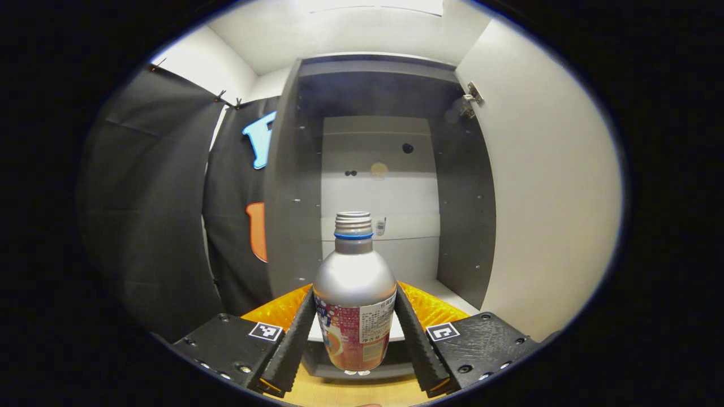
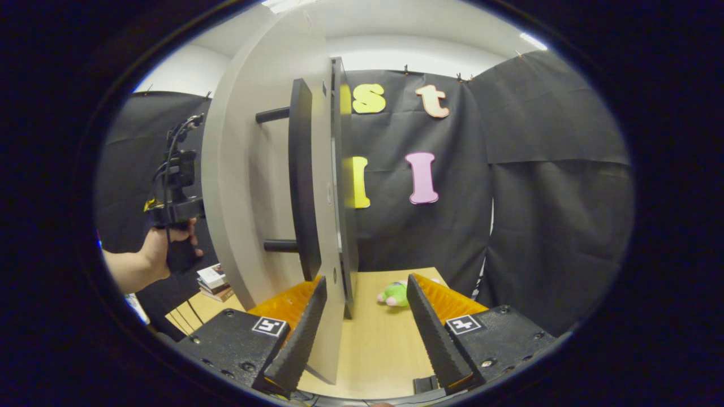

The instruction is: Open the cabinet door with the right hand, grasp the bottle in the cabinet with the left hand and place it on the coaster, then close the cabinet door with the right hand.

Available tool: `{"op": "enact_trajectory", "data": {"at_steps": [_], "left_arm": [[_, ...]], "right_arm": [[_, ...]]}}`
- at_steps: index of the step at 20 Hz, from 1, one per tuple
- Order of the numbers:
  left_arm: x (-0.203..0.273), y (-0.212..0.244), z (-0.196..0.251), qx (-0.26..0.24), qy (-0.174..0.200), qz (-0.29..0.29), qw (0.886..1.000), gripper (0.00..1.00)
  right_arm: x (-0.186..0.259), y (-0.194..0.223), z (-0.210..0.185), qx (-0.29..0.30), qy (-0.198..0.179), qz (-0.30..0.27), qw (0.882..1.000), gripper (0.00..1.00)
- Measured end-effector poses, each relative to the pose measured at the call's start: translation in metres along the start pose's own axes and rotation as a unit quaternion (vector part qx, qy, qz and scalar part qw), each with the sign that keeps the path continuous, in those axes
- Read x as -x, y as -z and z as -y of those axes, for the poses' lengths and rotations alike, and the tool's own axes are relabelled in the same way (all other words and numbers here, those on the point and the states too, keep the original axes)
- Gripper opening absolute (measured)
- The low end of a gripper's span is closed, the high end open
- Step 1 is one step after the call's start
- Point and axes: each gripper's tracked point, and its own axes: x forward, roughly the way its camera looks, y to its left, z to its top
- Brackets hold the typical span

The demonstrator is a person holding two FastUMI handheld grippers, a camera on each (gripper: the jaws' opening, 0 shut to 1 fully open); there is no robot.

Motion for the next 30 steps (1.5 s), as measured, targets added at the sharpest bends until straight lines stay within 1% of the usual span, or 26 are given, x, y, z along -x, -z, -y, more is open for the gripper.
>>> {"op": "enact_trajectory", "data": {"at_steps": [3, 6, 9, 12, 14, 16, 17, 20, 23, 25, 28, 30], "left_arm": [[0.024, 0.022, -0.033, -0.005, -0.018, -0.008, 1.000, 0.77], [0.042, 0.049, -0.058, -0.032, -0.025, -0.011, 0.999, 0.77], [0.066, 0.087, -0.070, -0.029, -0.017, -0.020, 0.999, 0.77], [0.087, 0.121, -0.083, -0.021, -0.014, -0.024, 0.999, 0.77], [0.099, 0.142, -0.092, -0.021, -0.010, -0.022, 0.999, 0.77], [0.112, 0.165, -0.104, -0.027, -0.008, -0.021, 0.999, 0.77], [0.117, 0.181, -0.108, -0.025, -0.005, -0.022, 0.999, 0.77], [0.130, 0.226, -0.124, -0.024, -0.007, -0.031, 0.999, 0.77], [0.138, 0.280, -0.143, -0.016, -0.021, -0.052, 0.998, 0.77], [0.143, 0.308, -0.148, -0.002, -0.027, -0.063, 0.998, 0.78], [0.144, 0.333, -0.158, -0.004, -0.035, -0.062, 0.997, 0.77], [0.141, 0.343, -0.161, 0.000, -0.034, -0.064, 0.997, 0.77]], "right_arm": [[-0.002, 0.000, 0.002, 0.008, 0.009, -0.001, 1.000, 0.88], [-0.003, 0.003, 0.006, 0.004, 0.032, -0.012, 0.999, 0.88], [-0.003, 0.007, 0.009, -0.011, 0.052, -0.023, 0.998, 0.88], [0.000, 0.026, 0.014, -0.038, 0.082, -0.050, 0.995, 0.88], [0.002, 0.047, 0.021, -0.059, 0.104, -0.075, 0.990, 0.88], [0.006, 0.076, 0.032, -0.074, 0.133, -0.104, 0.983, 0.88], [0.010, 0.094, 0.039, -0.064, 0.151, -0.123, 0.979, 0.88], [0.012, 0.128, 0.042, -0.028, 0.174, -0.166, 0.970, 0.88], [0.010, 0.157, 0.044, -0.027, 0.188, -0.205, 0.960, 0.88], [0.011, 0.170, 0.045, -0.014, 0.196, -0.224, 0.955, 0.89], [0.013, 0.183, 0.042, -0.003, 0.202, -0.239, 0.950, 0.88], [0.009, 0.189, 0.036, -0.001, 0.199, -0.247, 0.948, 0.89]]}}
